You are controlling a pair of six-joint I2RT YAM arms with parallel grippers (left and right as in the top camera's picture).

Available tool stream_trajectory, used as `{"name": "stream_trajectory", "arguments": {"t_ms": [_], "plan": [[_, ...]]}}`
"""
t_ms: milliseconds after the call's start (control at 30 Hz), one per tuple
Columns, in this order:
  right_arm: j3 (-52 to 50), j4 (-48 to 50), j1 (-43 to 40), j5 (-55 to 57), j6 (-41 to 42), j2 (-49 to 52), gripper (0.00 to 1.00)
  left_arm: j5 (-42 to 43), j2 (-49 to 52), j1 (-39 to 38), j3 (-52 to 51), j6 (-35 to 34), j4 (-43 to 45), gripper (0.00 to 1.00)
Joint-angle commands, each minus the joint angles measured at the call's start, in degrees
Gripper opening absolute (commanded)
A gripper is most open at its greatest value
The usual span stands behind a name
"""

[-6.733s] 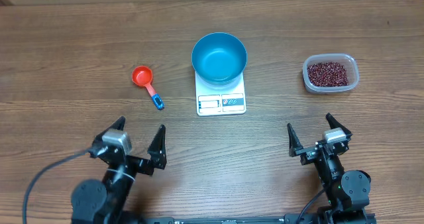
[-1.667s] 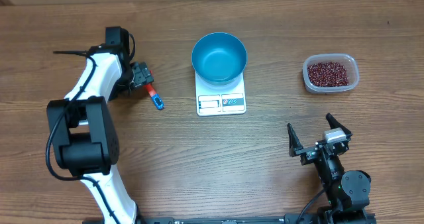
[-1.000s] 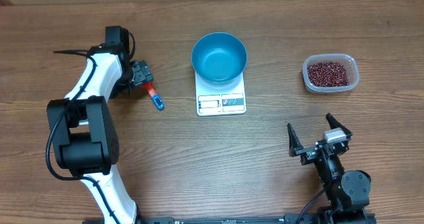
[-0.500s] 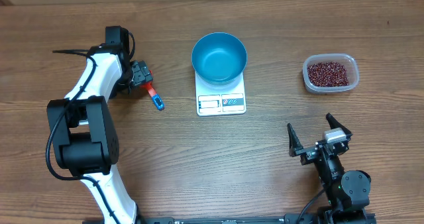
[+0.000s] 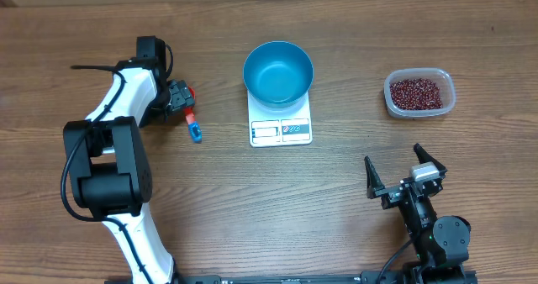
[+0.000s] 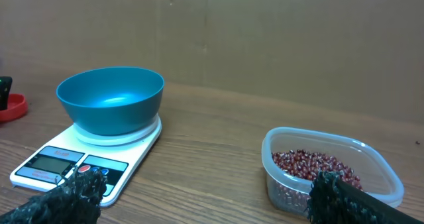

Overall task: Scoop item into bowl and weigh 150g on scale
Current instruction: 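Lower the left gripper and grasp the red scoop's rim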

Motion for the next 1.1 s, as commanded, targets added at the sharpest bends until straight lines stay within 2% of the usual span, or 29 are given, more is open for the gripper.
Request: {"name": "stream_trajectory", "arguments": {"t_ms": [0,133,200,400,567,667,833,1000,1067], "plan": [[-0.59,0.2,-0.09,0.46,0.07,0.07,1.0,-0.76,0.96,0.37,0.46,-0.96,0.0,1.0],[-0.59,0.2,-0.09,0.46,0.07,0.07,1.0,-0.76,0.96,0.37,0.46,-0.96,-0.02,1.0],[-0.59,0.2,-0.09,0.46,0.07,0.07,1.0,-0.74,0.96,0.37,0.46,-0.96,-0.02,0.97],[-0.59,0.22,-0.09,0.46,0.07,0.07,1.0,-0.74,0.96,0.37,0.46,-0.96,-0.04,0.79],[-0.59,0.2,-0.09,0.46,0.07,0.07,1.0,-0.76,0.96,0.37,0.46,-0.96,-0.07,0.69],[-0.59,0.2,-0.09,0.46,0.07,0.07,1.0,-0.76,0.96,0.37,0.46,-0.96,-0.04,0.61],[-0.59,0.22,-0.09,0.46,0.07,0.07,1.0,-0.76,0.96,0.37,0.46,-0.96,-0.04,0.38],[-0.59,0.2,-0.09,0.46,0.07,0.07,1.0,-0.76,0.96,0.37,0.46,-0.96,0.09,0.26],[-0.59,0.2,-0.09,0.46,0.07,0.07,1.0,-0.76,0.96,0.37,0.46,-0.96,0.09,0.17]]}}
